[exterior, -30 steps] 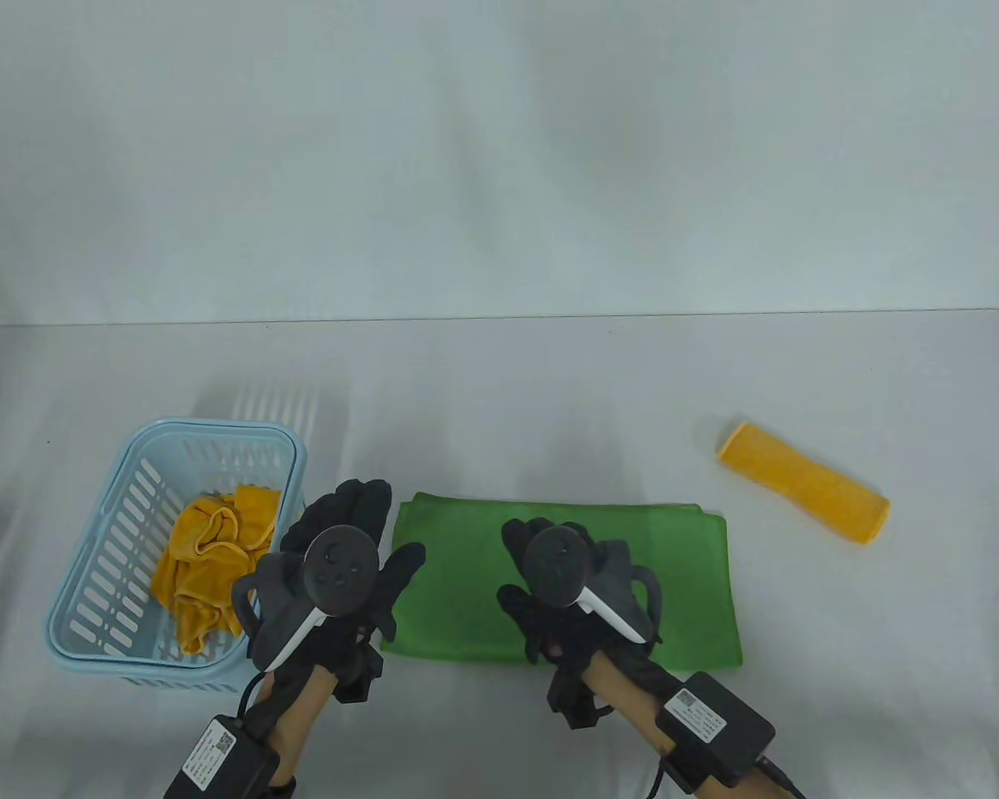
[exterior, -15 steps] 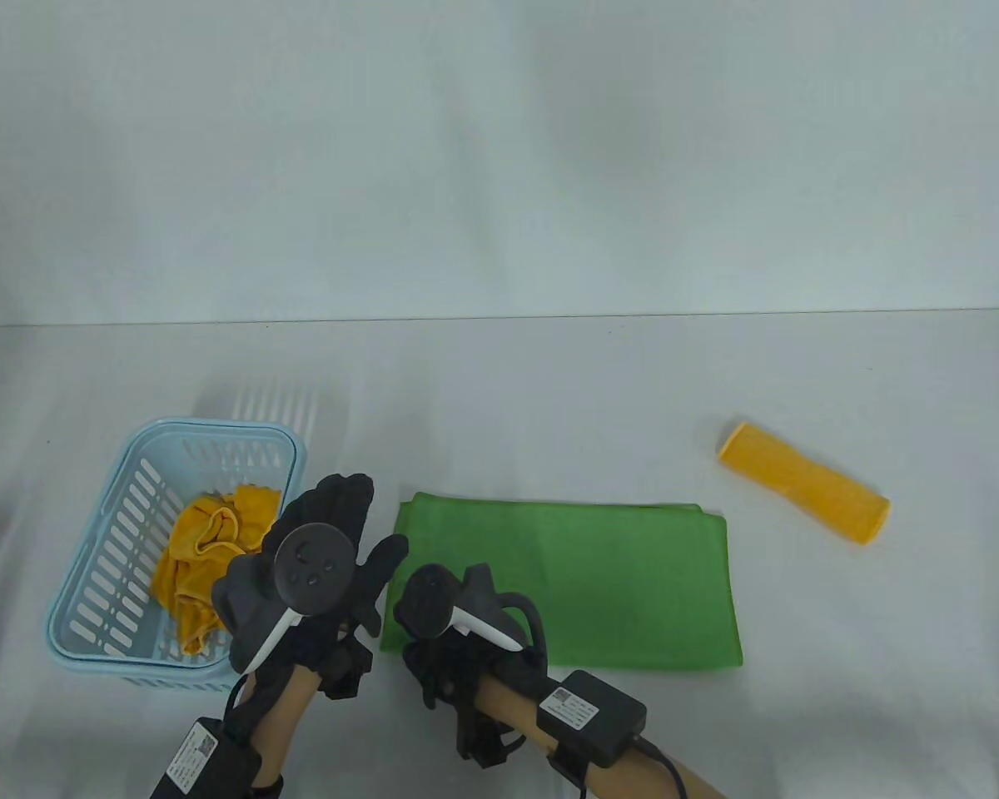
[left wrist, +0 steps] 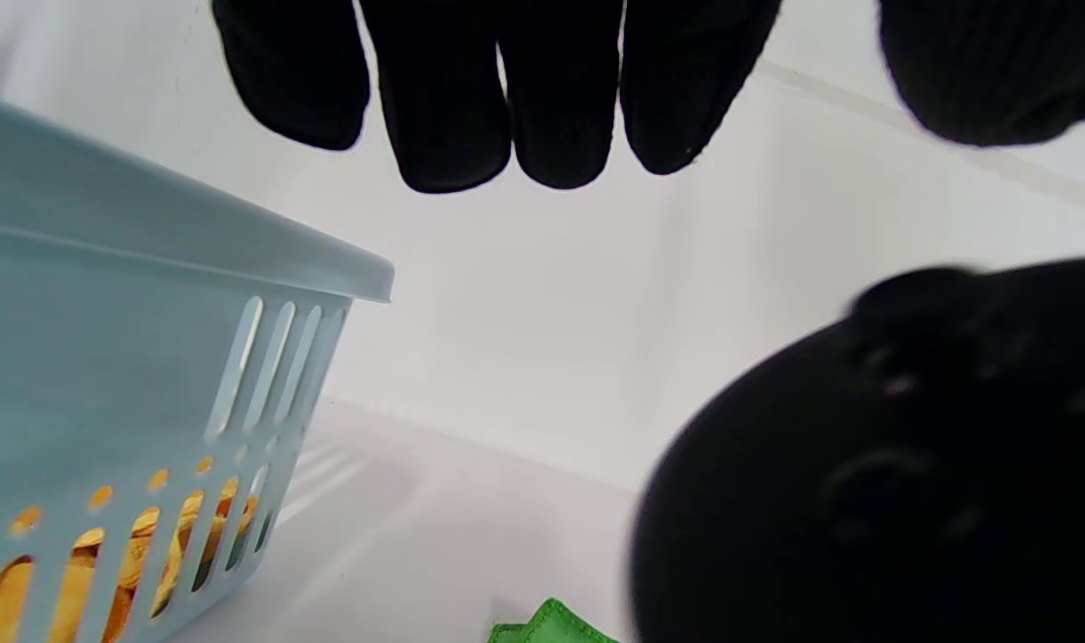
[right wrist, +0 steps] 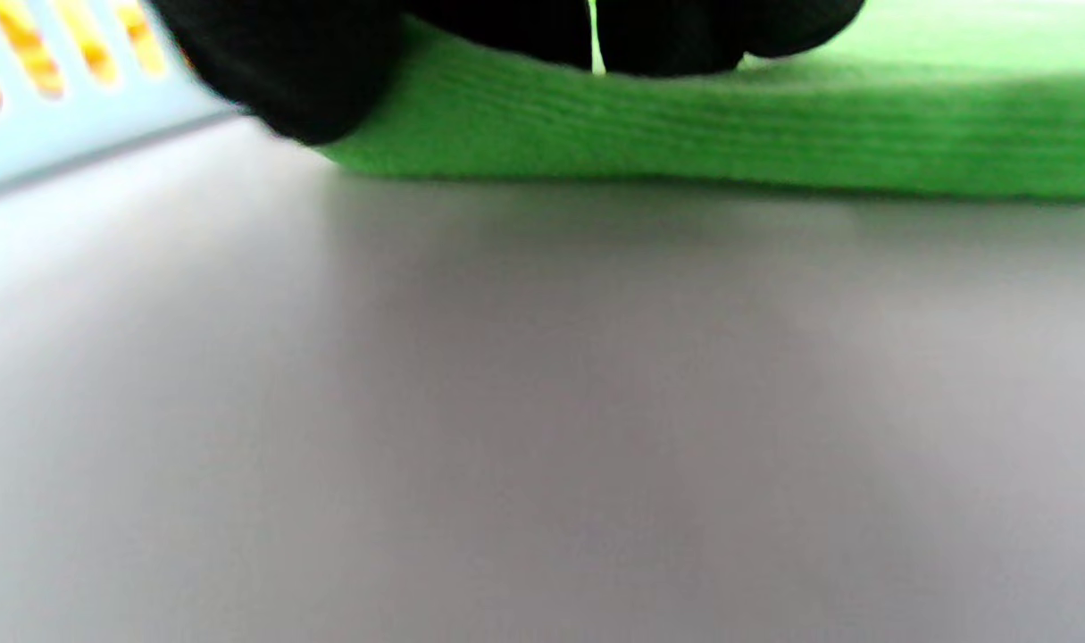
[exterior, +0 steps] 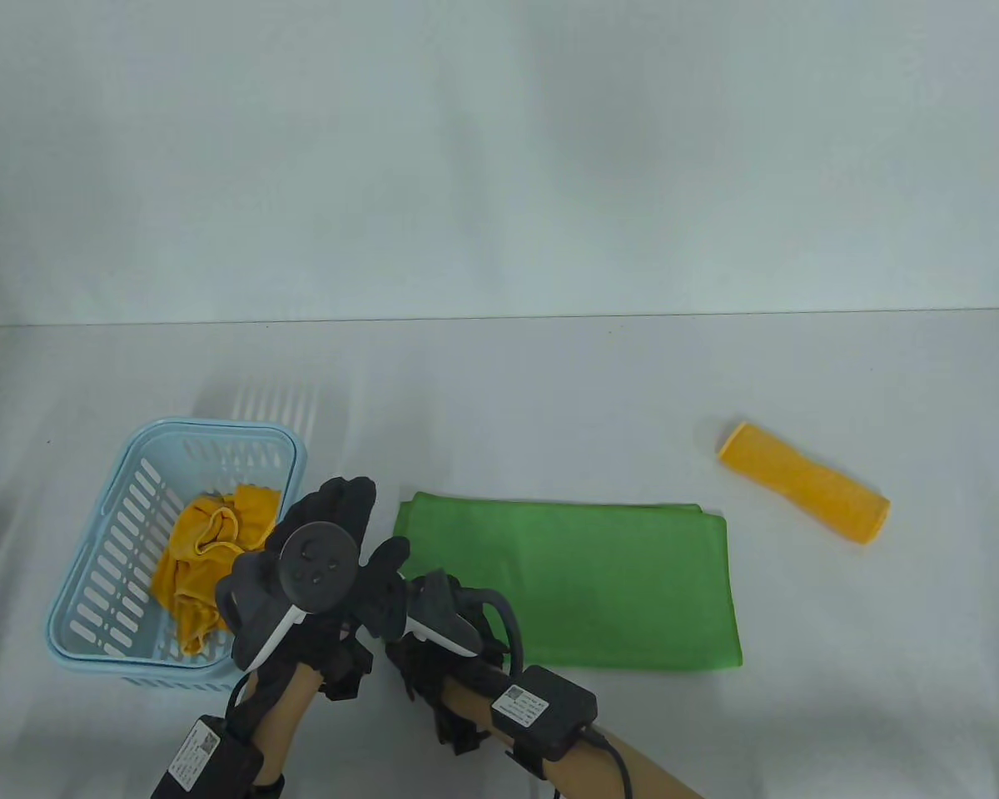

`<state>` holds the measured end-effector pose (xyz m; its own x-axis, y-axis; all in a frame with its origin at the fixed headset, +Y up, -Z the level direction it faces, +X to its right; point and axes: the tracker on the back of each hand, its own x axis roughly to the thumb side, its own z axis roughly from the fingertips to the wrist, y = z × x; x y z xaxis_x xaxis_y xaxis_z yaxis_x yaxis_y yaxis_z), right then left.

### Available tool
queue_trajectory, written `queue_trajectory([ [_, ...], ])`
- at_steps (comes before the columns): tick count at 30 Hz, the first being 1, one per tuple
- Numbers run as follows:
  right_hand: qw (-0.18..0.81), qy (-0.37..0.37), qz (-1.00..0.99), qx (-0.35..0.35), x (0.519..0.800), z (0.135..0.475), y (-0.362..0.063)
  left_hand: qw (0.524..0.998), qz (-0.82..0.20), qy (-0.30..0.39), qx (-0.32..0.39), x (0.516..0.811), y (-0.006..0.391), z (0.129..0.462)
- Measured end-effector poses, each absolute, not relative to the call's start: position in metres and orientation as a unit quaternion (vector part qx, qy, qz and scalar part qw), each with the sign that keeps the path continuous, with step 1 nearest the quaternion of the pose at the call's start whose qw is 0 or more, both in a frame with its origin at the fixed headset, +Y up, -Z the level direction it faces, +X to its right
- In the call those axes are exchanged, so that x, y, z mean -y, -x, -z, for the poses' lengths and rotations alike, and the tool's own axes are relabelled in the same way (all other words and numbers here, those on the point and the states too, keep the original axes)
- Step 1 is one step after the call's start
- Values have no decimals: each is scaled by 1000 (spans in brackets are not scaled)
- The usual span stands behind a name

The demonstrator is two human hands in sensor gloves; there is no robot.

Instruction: Roll square towel into towel roll

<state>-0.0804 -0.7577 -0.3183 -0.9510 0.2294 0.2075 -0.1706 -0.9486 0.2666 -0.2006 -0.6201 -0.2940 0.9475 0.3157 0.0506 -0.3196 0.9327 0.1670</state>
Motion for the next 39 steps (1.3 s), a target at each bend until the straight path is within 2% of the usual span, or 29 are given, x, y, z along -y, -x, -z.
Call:
queue_trajectory([
  [6, 155, -99, -974, -133, 753, 326, 68, 983, -163, -85, 11, 620, 201, 294],
  [14, 221, -82, -959, -161, 724, 329, 44, 981, -173, -86, 3, 619, 207, 295],
  [21, 264, -69, -953, -132, 674, 329, 6, 981, -176, -83, 2, 620, 207, 294],
  [28, 240, -75, -965, -77, 625, 337, -24, 981, -176, -74, 7, 621, 206, 294],
  [33, 221, -88, -970, -43, 598, 339, -39, 983, -175, -53, 33, 624, 201, 296],
  [39, 244, -89, -965, -27, 575, 339, -58, 980, -180, 2, 86, 633, 186, 298],
])
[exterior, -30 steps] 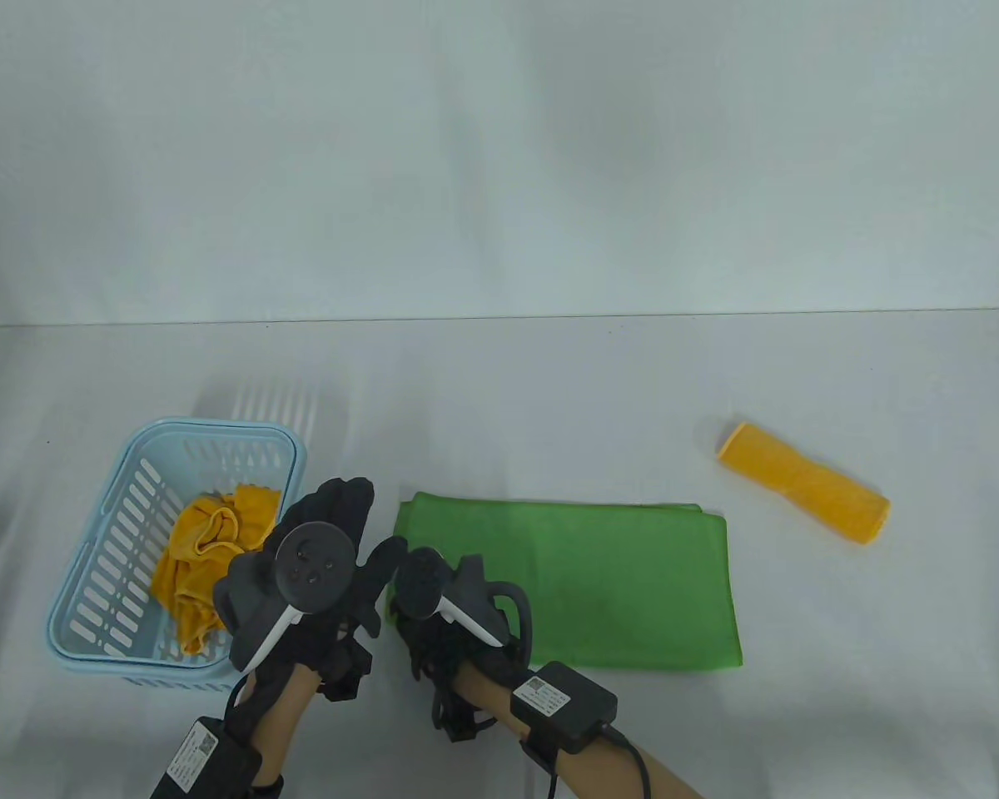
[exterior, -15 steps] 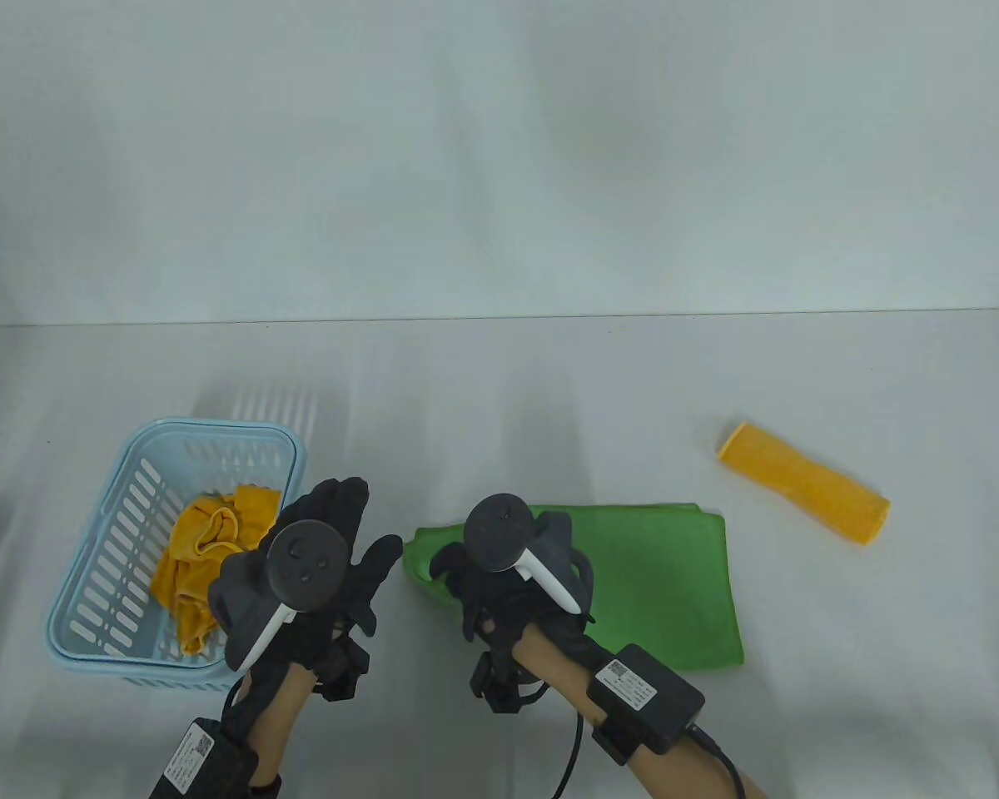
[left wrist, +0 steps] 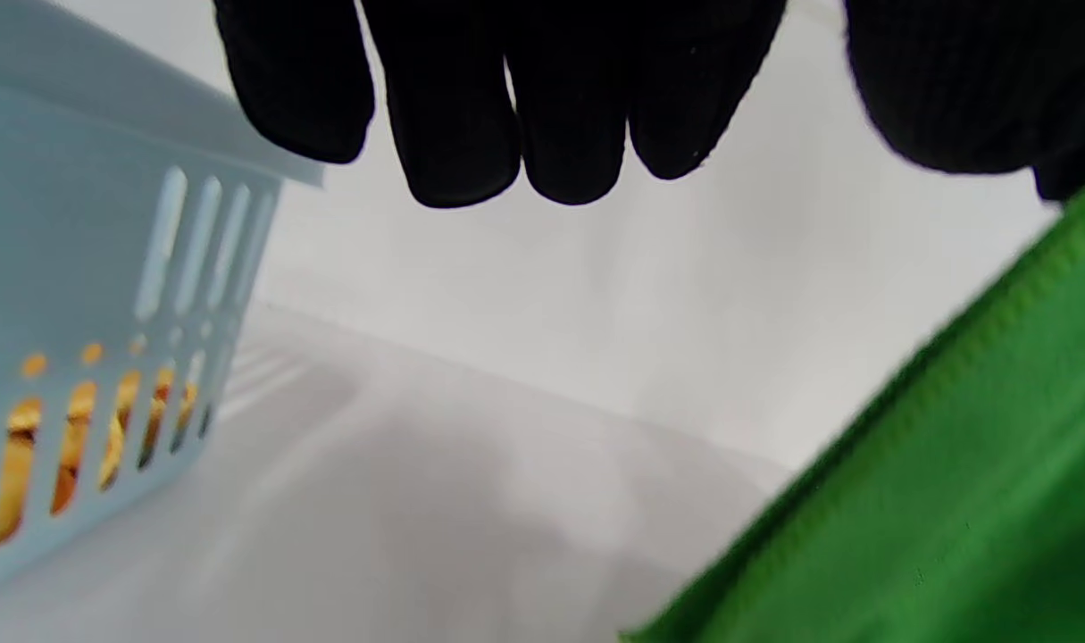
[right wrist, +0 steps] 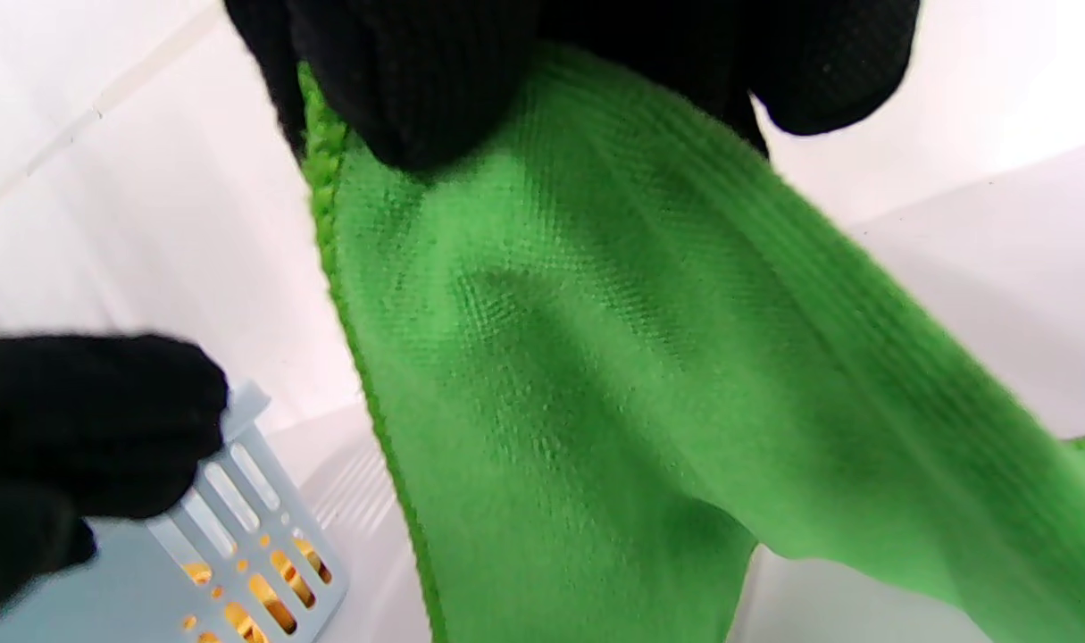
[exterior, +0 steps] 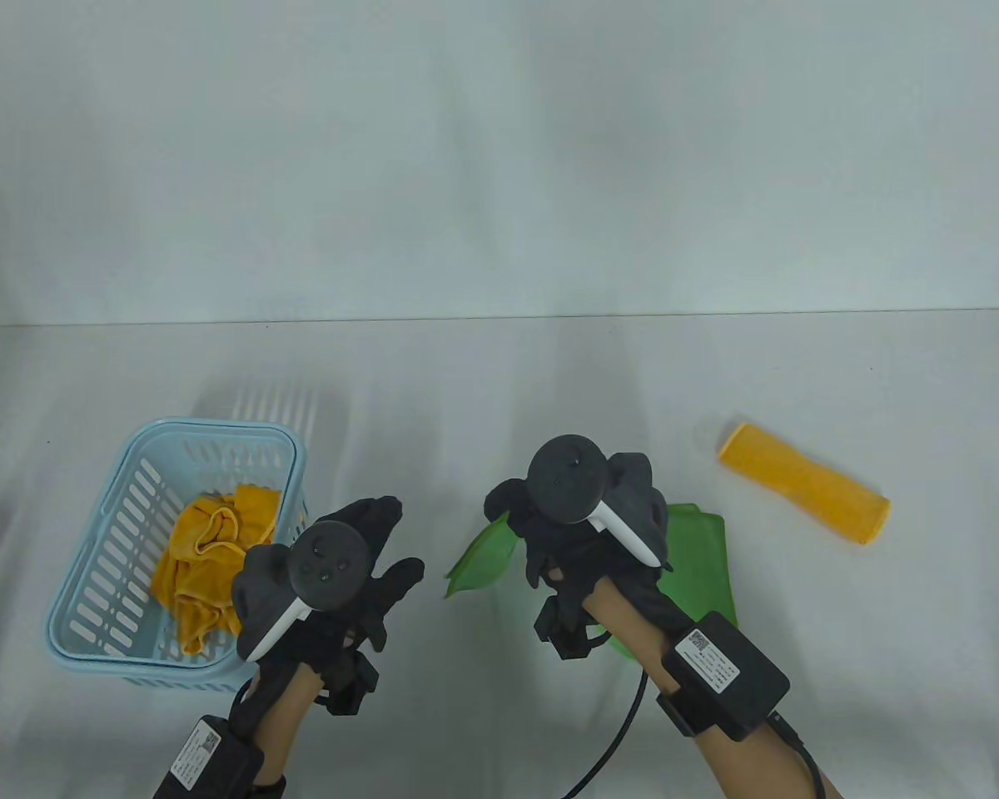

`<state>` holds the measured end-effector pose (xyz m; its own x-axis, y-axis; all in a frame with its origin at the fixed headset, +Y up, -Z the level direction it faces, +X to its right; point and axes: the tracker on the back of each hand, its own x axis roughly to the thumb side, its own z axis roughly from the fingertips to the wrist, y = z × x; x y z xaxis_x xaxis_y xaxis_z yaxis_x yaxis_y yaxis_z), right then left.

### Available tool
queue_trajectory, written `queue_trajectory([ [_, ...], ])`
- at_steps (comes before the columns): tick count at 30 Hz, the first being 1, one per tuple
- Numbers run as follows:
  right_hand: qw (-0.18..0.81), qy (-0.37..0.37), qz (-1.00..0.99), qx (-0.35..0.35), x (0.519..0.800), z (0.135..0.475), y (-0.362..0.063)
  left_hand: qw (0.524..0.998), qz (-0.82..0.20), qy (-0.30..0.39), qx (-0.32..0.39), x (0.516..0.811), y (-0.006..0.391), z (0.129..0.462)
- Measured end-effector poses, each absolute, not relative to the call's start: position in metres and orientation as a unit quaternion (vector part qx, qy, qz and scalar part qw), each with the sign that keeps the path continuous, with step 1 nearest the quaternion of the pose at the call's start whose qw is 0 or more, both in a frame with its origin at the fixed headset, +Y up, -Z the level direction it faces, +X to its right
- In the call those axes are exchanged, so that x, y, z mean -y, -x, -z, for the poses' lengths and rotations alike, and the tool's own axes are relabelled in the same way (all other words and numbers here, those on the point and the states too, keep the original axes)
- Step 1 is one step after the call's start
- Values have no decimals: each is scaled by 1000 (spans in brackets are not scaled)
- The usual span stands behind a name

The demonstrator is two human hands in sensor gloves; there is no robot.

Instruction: Roll square towel into towel roll

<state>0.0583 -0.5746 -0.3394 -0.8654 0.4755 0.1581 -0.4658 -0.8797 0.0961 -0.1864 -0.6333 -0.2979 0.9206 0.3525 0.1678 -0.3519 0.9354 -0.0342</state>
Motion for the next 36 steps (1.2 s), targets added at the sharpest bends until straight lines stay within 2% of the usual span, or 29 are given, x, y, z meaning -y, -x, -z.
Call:
queue_trajectory([
  [10, 267, -99, -959, -15, 548, 330, -73, 975, -157, 91, 128, 664, 161, 306],
  [18, 283, -108, -953, -8, 535, 322, -76, 960, -185, 139, 156, 679, 146, 309],
  [27, 302, -94, -949, -9, 533, 326, -83, 964, -185, 113, 153, 675, 145, 305],
  [36, 336, -69, -939, -20, 531, 330, -92, 983, -128, 24, 129, 664, 137, 296],
])
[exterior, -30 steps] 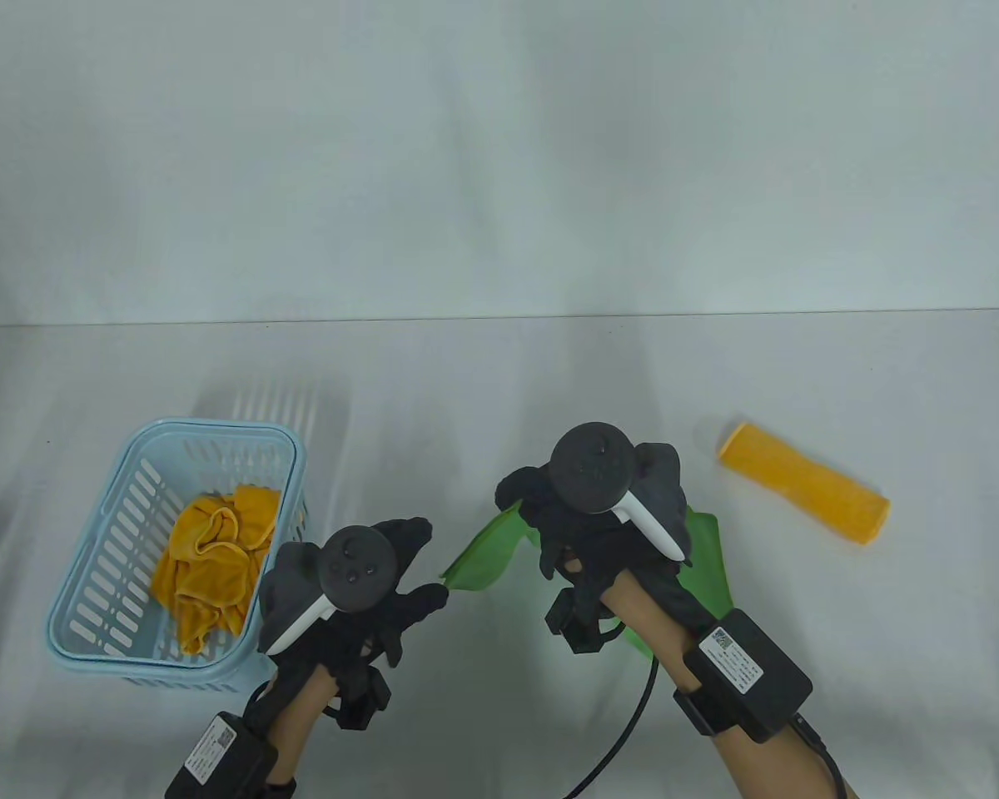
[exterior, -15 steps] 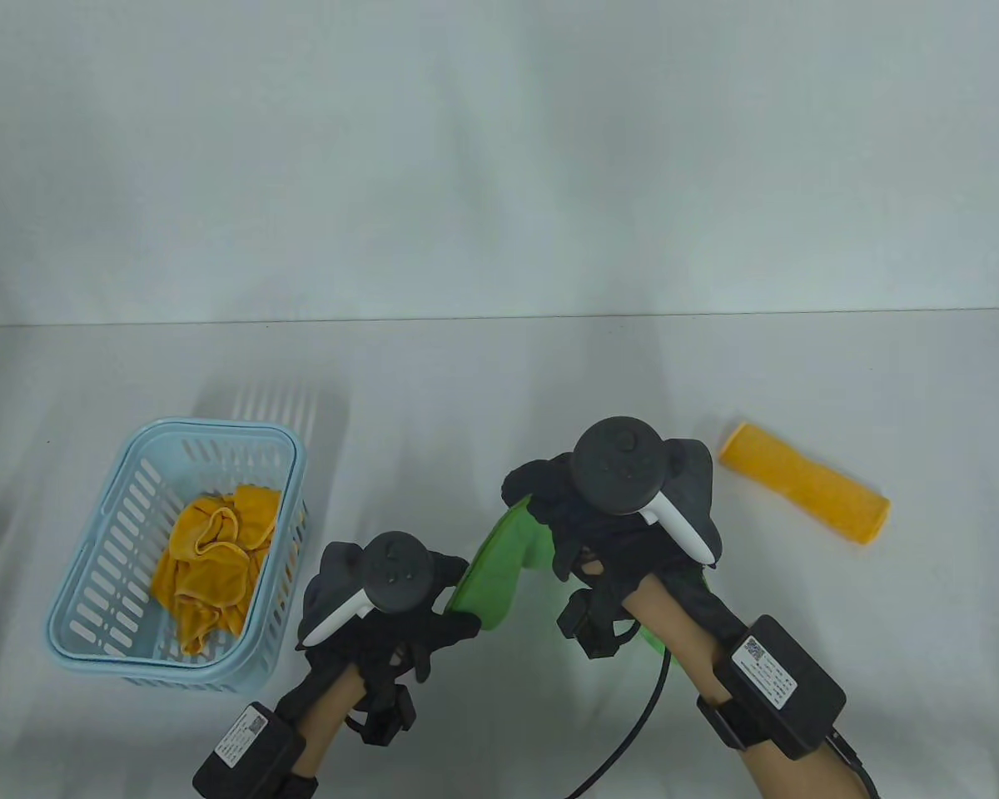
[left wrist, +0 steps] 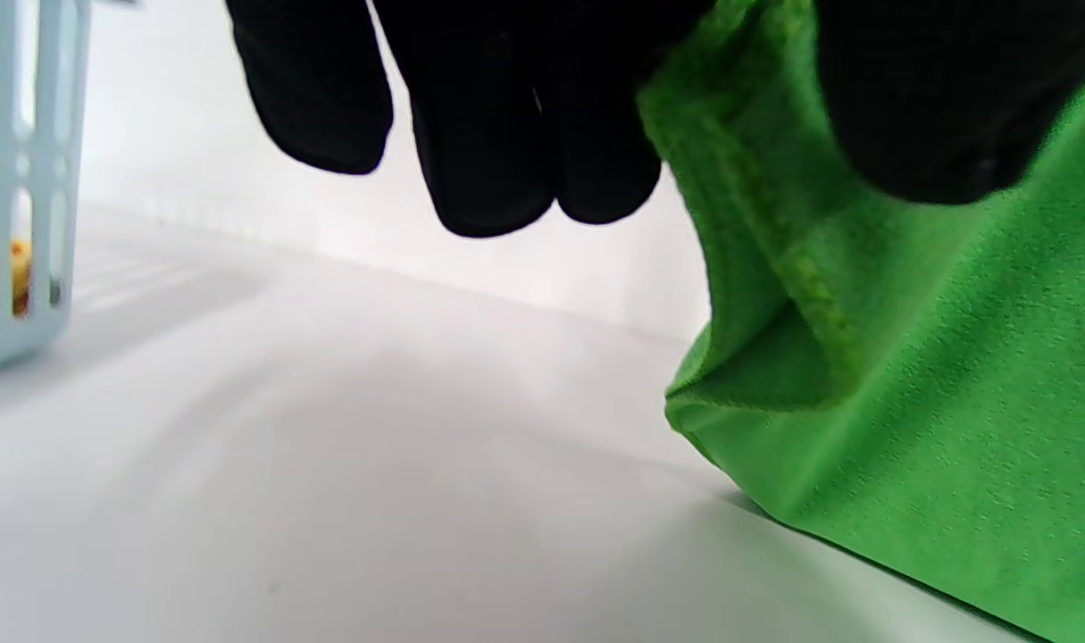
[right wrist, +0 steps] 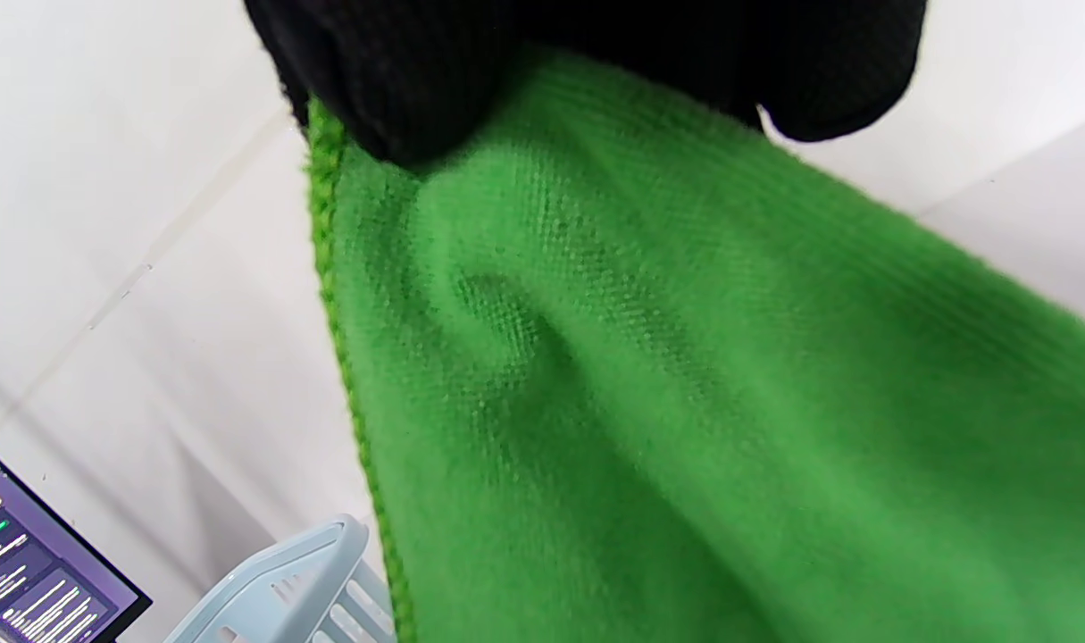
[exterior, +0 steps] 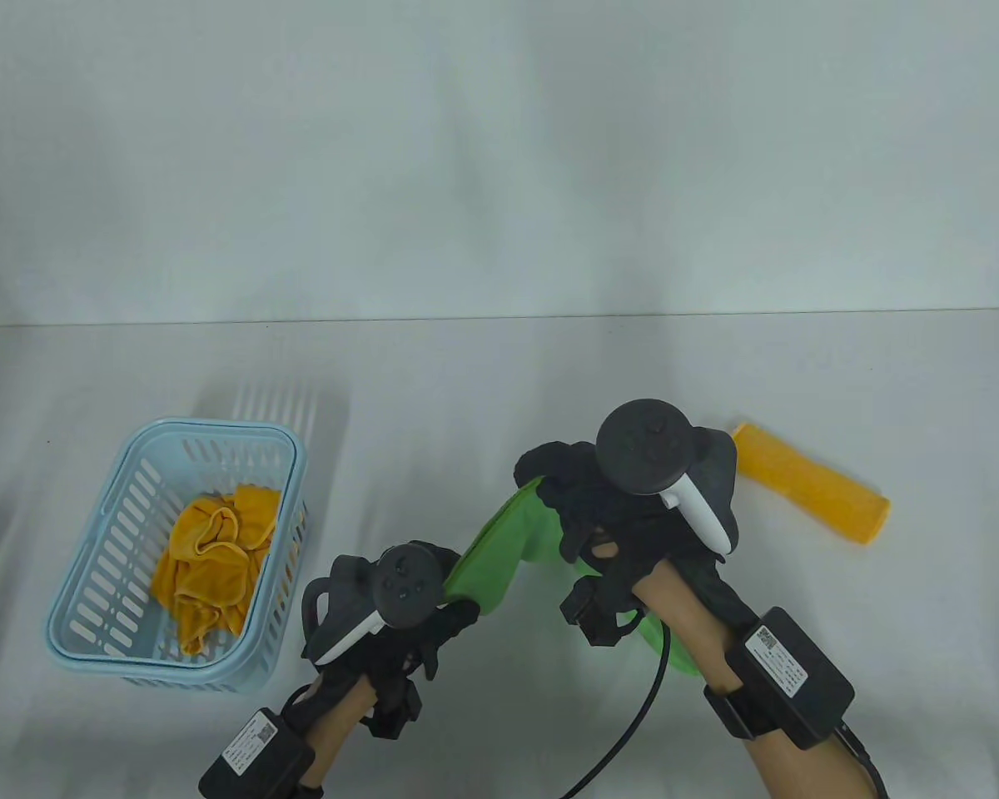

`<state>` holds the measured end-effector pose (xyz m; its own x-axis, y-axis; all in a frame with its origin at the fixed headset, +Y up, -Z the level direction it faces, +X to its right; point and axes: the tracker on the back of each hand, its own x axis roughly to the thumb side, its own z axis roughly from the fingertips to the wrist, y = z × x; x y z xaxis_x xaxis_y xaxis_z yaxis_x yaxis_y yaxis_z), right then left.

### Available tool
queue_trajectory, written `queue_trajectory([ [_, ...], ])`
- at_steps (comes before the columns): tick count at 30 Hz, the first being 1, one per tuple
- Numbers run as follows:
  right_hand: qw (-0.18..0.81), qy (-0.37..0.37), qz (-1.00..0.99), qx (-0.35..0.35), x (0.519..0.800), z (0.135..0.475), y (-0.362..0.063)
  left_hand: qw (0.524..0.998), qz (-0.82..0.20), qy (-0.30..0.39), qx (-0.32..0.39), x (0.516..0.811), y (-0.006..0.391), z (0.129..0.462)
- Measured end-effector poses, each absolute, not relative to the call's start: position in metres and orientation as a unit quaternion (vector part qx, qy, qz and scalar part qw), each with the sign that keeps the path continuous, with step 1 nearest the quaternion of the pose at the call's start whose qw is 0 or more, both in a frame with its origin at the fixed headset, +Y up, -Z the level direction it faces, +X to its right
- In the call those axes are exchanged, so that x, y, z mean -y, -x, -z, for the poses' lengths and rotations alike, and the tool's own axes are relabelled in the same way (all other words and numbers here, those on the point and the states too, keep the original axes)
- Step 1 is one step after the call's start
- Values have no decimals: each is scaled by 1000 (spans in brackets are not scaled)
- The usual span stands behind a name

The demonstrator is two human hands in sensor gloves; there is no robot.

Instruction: Roll square towel into towel roll

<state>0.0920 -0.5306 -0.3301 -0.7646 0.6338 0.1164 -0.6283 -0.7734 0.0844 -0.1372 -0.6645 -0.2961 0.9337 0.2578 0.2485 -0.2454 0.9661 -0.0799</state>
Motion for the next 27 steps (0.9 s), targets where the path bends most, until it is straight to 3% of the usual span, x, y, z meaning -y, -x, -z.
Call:
queue_trajectory([
  [14, 397, -23, -917, 1, 531, 332, -133, 974, -197, -55, 94, 631, 165, 293],
  [18, 439, -12, -898, 10, 519, 328, -152, 963, -236, -84, 96, 595, 174, 297],
  [27, 529, -33, -846, 53, 465, 303, -185, 925, -338, -115, 132, 483, 182, 293],
])
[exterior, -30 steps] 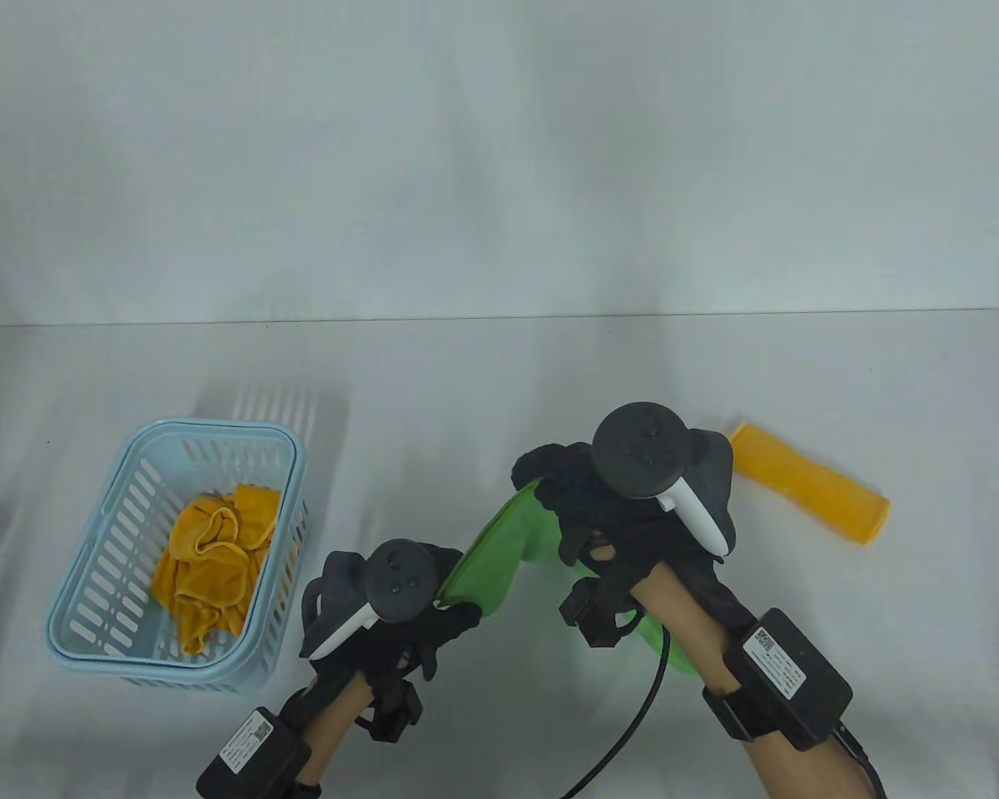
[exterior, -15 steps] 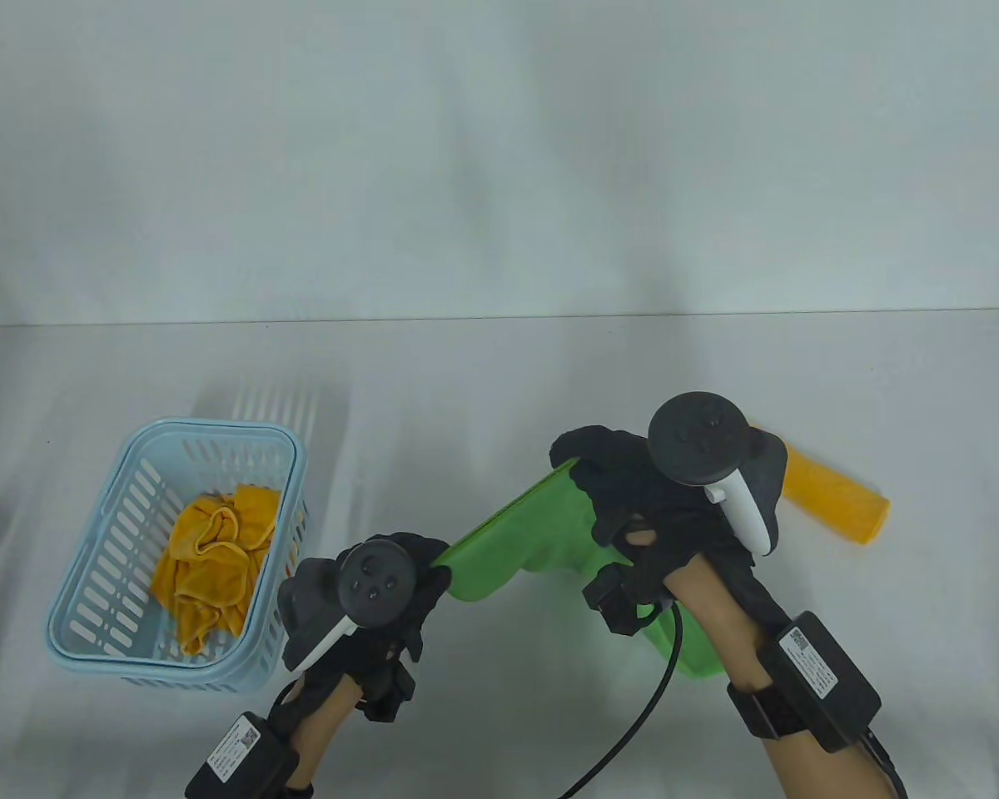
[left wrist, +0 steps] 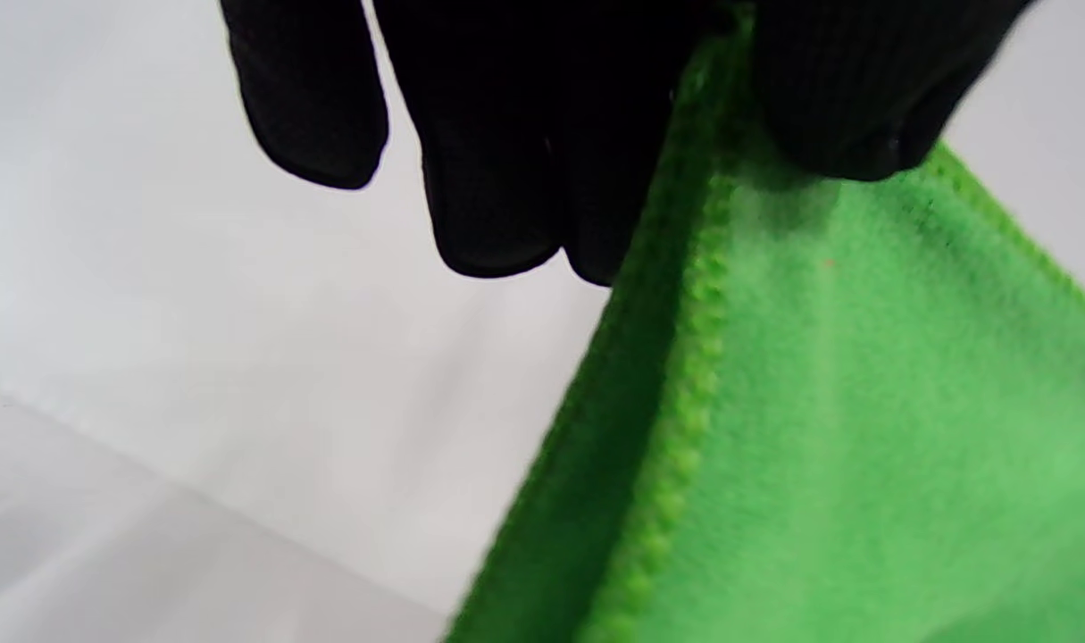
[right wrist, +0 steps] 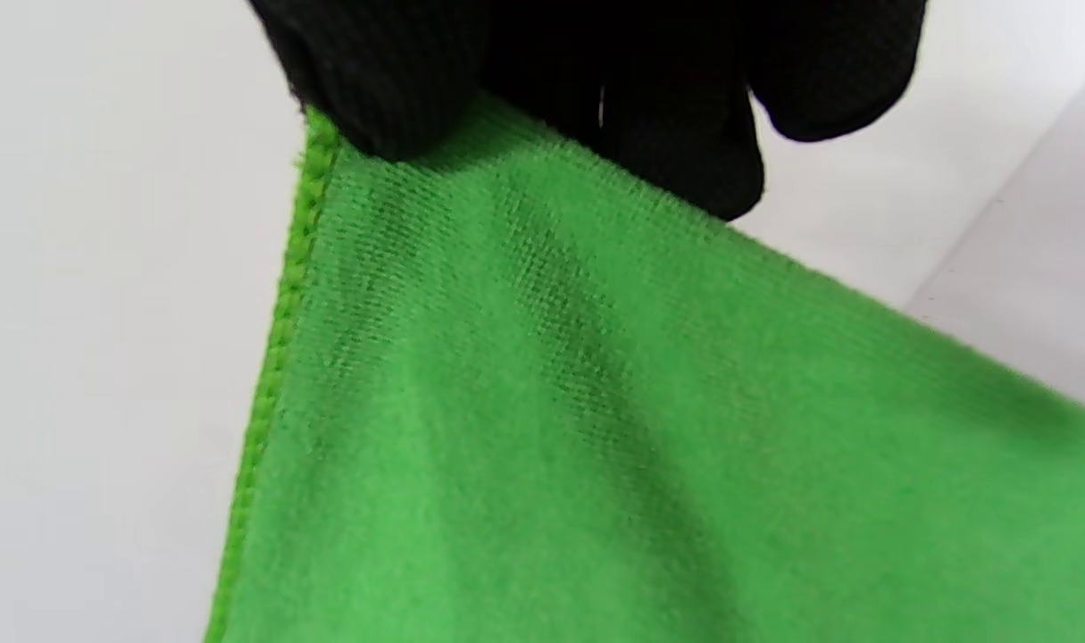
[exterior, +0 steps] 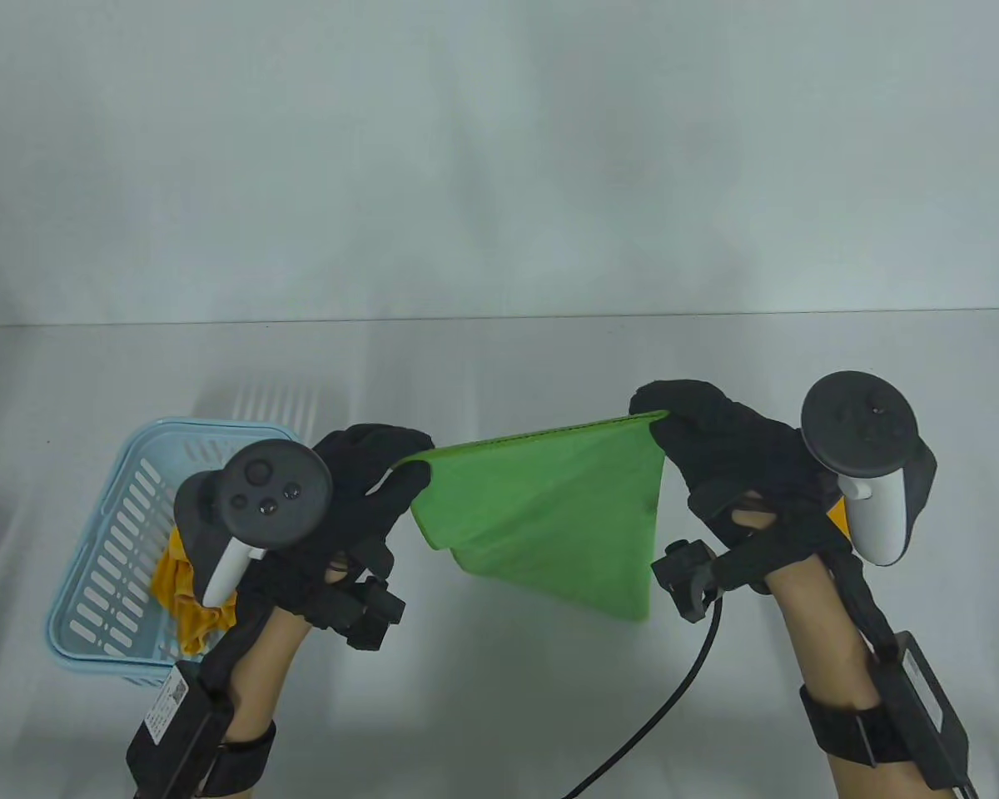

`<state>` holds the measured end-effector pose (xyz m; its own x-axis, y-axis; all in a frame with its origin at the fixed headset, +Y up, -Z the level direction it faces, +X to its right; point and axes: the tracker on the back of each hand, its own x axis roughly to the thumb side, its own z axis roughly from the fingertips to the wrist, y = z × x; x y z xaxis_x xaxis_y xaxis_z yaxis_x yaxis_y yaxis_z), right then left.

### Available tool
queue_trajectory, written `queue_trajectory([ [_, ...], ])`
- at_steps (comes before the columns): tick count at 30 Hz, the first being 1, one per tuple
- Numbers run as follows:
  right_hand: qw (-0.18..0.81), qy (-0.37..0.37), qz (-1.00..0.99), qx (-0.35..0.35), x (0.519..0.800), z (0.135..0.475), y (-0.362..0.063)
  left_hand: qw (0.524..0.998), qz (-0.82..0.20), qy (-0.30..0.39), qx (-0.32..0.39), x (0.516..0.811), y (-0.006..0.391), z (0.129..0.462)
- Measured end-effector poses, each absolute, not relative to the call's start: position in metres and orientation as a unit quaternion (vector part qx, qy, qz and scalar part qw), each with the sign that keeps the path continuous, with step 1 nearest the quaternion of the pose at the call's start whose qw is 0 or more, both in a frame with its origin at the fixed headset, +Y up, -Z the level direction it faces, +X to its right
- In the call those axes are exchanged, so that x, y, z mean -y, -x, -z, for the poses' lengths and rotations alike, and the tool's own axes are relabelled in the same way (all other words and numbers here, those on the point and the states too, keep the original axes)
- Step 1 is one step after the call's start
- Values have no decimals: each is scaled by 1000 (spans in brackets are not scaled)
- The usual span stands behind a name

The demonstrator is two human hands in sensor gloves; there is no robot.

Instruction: Roll square towel into towel roll

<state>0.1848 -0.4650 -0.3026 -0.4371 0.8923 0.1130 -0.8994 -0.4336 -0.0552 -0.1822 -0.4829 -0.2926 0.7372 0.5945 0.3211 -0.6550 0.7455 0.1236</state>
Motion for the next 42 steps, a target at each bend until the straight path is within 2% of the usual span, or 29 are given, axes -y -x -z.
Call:
queue_trajectory([
  [7, 561, -52, -824, 61, 439, 283, -191, 914, -350, -139, 152, 429, 183, 281],
  [11, 583, -62, -808, 62, 432, 275, -195, 903, -350, -170, 180, 413, 182, 258],
  [15, 565, -55, -820, 69, 429, 278, -197, 922, -299, -181, 168, 410, 178, 259],
  [17, 572, -56, -816, 62, 430, 281, -195, 924, -301, -175, 158, 413, 178, 268],
  [21, 545, -26, -836, 51, 442, 310, -188, 944, -282, -125, 114, 431, 175, 314],
  [25, 490, 48, -869, 54, 468, 371, -180, 965, -252, -61, 43, 460, 169, 381],
  [28, 508, 74, -856, 62, 469, 396, -181, 961, -273, -47, 17, 460, 171, 405],
  [32, 550, 54, -827, 98, 446, 402, -185, 941, -323, -84, 51, 433, 173, 405],
  [35, 540, 49, -834, 103, 445, 401, -187, 948, -302, -84, 60, 432, 171, 403],
  [38, 512, 60, -853, 89, 467, 403, -187, 961, -265, -64, 45, 457, 164, 406],
  [42, 486, 79, -869, 42, 522, 404, -187, 974, -226, -21, 24, 515, 156, 412],
])
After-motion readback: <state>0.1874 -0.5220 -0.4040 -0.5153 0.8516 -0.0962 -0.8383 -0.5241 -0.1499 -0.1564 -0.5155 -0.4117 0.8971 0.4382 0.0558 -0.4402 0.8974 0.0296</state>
